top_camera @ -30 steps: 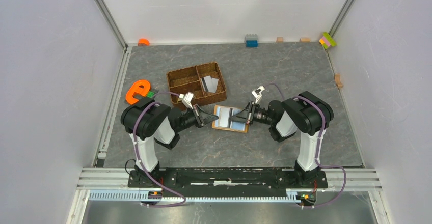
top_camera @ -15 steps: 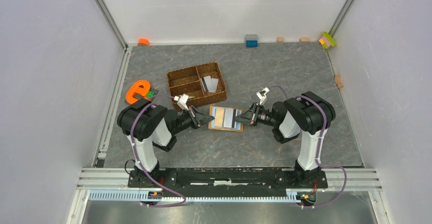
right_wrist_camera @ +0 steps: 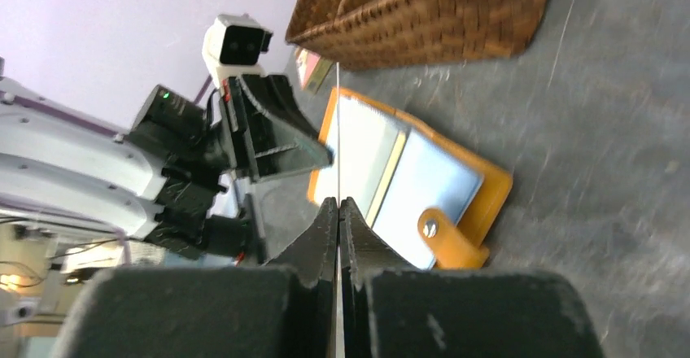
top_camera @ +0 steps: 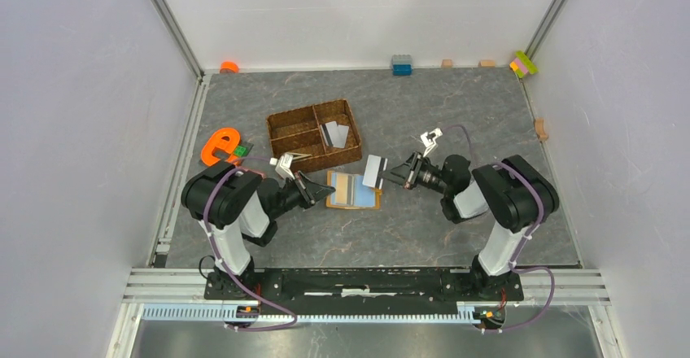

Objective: Take the credit cards out of the card holder
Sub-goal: Place the credit card in the storage box.

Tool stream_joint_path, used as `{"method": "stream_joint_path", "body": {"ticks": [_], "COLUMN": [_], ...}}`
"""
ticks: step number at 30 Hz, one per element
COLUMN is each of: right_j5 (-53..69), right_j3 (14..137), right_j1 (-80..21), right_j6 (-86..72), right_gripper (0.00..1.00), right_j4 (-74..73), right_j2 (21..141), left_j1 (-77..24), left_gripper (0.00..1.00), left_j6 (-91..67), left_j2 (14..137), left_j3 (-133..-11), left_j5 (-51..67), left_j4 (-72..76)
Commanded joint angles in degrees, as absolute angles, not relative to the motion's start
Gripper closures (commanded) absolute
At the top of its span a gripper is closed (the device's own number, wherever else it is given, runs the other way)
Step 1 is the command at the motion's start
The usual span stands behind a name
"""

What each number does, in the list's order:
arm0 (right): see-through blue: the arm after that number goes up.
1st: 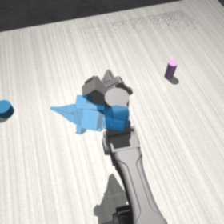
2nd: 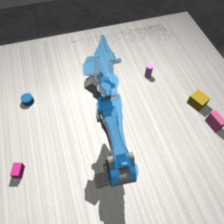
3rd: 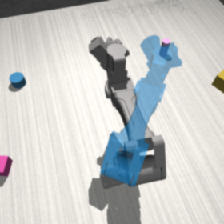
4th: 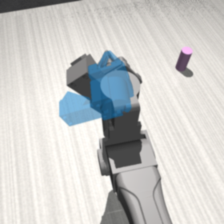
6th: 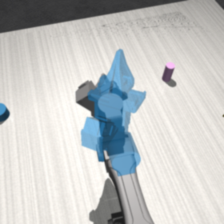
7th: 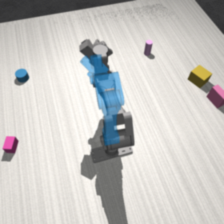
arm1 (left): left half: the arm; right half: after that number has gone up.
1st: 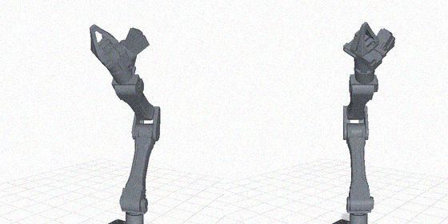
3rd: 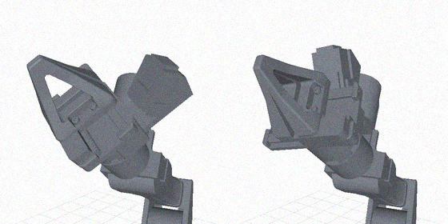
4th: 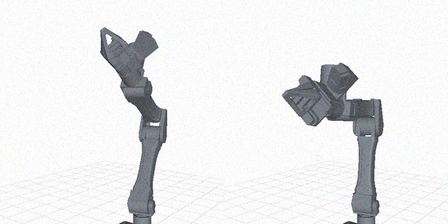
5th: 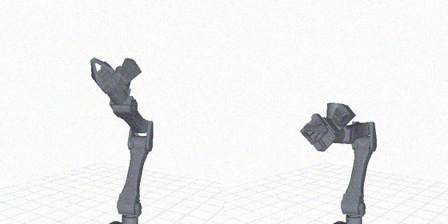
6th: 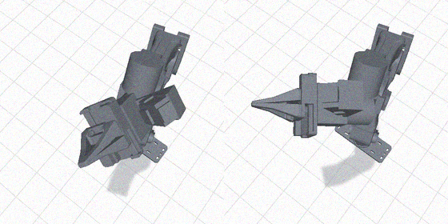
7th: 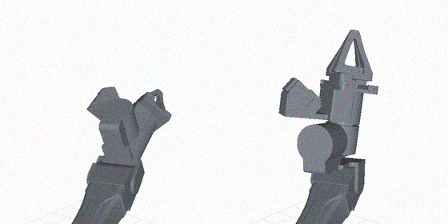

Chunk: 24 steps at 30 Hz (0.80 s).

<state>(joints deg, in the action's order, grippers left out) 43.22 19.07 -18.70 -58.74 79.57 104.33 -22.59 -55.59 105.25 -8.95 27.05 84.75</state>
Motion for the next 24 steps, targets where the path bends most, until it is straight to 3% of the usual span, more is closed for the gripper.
{"method": "stream_joint_path", "body": {"ticks": [1, 9, 24], "right_j5": [39.1, 31.8, 24.7], "right_j3": [26.2, 48.4, 80.7], "right_j1": [-20.2, -26.0, -29.9], "right_j6": [-46.1, -31.8, -24.5], "right_gripper": [1.00, 1.00, 0.99], "right_j4": [62.8, 30.7, 6.2], "right_j2": [98.3, 100.0, 116.0], "left_j1": [-22.4, -22.4, -22.5], "left_gripper": [0.98, 0.98, 0.98], "left_j6": [-54.0, -53.4, -53.5], "left_j2": [103.4, 102.2, 102.5], "left_j3": [-9.3, -9.1, -9.5], "left_j5": [25.3, 24.5, 25.3], "left_j4": [84.8, 82.8, 82.4]}}
